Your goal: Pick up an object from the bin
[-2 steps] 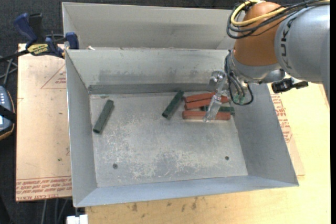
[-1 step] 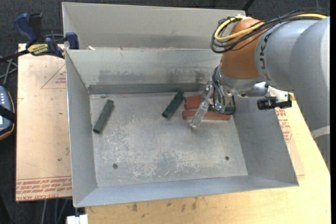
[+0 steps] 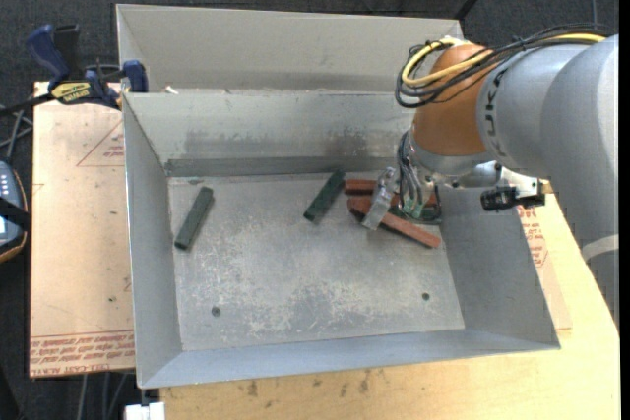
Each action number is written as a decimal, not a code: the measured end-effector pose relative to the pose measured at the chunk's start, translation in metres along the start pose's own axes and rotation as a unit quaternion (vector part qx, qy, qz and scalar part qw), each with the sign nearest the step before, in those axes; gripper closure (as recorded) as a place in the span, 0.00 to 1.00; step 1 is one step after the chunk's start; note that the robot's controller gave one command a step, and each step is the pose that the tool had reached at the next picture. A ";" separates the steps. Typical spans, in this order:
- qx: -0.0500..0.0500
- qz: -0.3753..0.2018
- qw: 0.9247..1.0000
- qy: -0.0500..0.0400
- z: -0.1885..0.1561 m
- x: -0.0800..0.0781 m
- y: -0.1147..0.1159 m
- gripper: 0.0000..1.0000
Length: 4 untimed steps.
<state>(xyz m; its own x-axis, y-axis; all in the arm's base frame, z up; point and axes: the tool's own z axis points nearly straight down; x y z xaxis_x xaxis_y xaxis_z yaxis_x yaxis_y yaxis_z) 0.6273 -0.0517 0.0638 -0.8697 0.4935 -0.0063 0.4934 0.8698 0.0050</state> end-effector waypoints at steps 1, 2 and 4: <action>0.001 -0.001 1.000 0.000 -0.003 0.000 -0.001 1.00; 0.002 -0.002 1.000 0.003 -0.010 0.002 -0.002 1.00; 0.002 -0.002 1.000 0.004 -0.054 0.001 -0.002 1.00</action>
Offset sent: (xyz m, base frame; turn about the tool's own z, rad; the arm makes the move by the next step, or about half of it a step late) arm 0.0001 0.0000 0.1075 0.0000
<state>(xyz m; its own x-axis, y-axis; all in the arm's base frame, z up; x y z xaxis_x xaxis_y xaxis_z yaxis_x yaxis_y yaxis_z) 0.6247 -0.0530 0.1174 -0.8716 0.4902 0.0007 0.4902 0.8716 0.0005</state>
